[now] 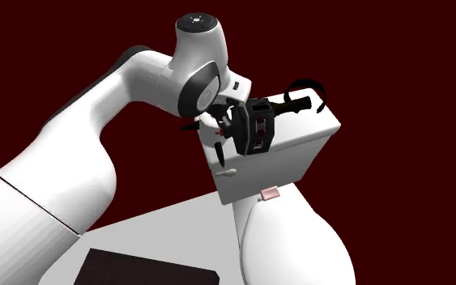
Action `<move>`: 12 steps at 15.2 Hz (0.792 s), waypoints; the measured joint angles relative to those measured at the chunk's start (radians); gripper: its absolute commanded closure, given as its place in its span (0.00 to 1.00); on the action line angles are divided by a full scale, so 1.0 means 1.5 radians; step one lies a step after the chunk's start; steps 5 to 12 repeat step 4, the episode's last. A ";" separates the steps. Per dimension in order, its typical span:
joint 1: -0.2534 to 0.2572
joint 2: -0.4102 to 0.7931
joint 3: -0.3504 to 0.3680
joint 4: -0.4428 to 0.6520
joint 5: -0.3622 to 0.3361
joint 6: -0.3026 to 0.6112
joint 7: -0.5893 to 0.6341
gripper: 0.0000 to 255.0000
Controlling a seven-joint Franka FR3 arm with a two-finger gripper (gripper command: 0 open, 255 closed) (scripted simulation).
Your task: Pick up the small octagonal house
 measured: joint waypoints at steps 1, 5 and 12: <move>0.000 0.001 0.000 0.010 0.000 -0.009 0.000 1.00; 0.000 0.006 0.000 0.041 0.000 -0.034 -0.001 1.00; 0.000 0.006 0.000 0.041 0.000 -0.034 -0.001 1.00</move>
